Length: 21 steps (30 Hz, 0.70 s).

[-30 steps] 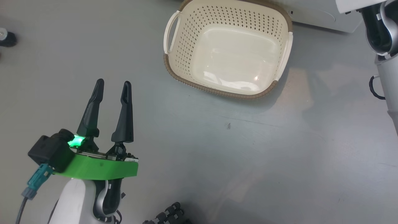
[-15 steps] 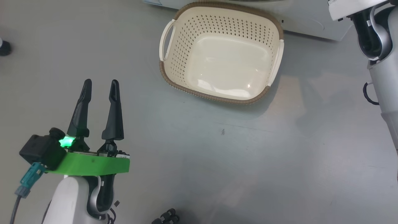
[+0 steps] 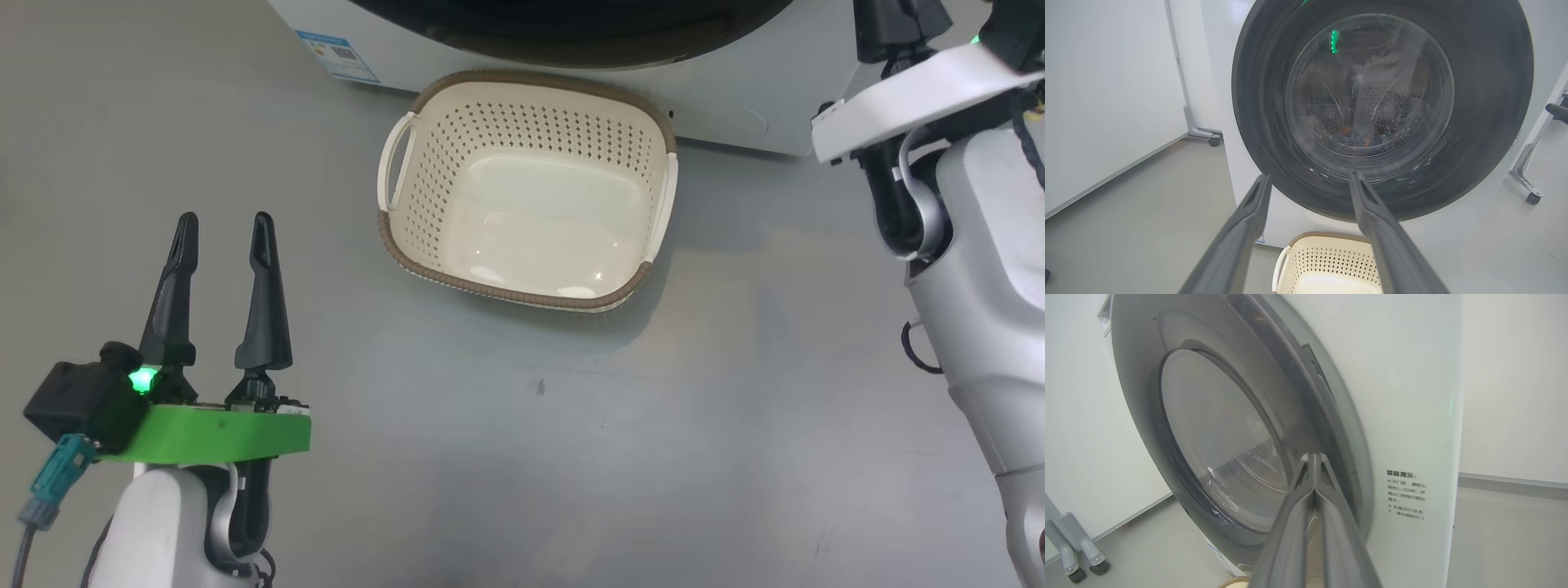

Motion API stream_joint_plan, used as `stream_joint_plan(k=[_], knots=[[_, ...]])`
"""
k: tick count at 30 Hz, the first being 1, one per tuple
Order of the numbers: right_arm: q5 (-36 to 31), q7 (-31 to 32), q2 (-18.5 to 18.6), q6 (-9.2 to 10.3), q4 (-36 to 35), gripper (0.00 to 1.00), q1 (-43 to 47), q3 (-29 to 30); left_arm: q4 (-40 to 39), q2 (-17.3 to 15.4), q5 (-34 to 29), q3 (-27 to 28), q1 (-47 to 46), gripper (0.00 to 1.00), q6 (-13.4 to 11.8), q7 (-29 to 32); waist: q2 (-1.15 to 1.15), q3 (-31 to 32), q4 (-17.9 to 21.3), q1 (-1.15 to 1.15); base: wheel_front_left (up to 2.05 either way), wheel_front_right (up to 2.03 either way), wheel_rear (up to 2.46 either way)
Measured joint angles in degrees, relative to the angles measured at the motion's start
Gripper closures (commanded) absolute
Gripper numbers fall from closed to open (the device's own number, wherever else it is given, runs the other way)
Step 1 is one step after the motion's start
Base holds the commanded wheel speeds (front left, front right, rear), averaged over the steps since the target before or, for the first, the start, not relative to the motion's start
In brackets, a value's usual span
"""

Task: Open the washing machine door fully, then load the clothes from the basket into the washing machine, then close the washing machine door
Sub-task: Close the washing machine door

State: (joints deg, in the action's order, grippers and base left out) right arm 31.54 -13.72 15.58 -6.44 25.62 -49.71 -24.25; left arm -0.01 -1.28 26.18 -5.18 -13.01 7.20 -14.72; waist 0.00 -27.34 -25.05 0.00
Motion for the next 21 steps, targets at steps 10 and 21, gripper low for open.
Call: stream_joint_plan(k=[10,21], knots=[[0.8,-0.5,-1.4,-0.04,-0.5,1.0,8.1,-0.5,0.3,0.0,-3.2,2.8,2.4,0.0,0.0,0.0,0.0,4.5,4.2,0.0,0.0,0.0,0.0],[2.2,-0.5,-4.0,0.12,-4.0,0.0,18.7,3.5,1.0,-0.2,-6.1,5.3,6.9,0.0,0.0,0.0,0.0,11.2,10.3,-0.01,0.0,0.0,0.0]])
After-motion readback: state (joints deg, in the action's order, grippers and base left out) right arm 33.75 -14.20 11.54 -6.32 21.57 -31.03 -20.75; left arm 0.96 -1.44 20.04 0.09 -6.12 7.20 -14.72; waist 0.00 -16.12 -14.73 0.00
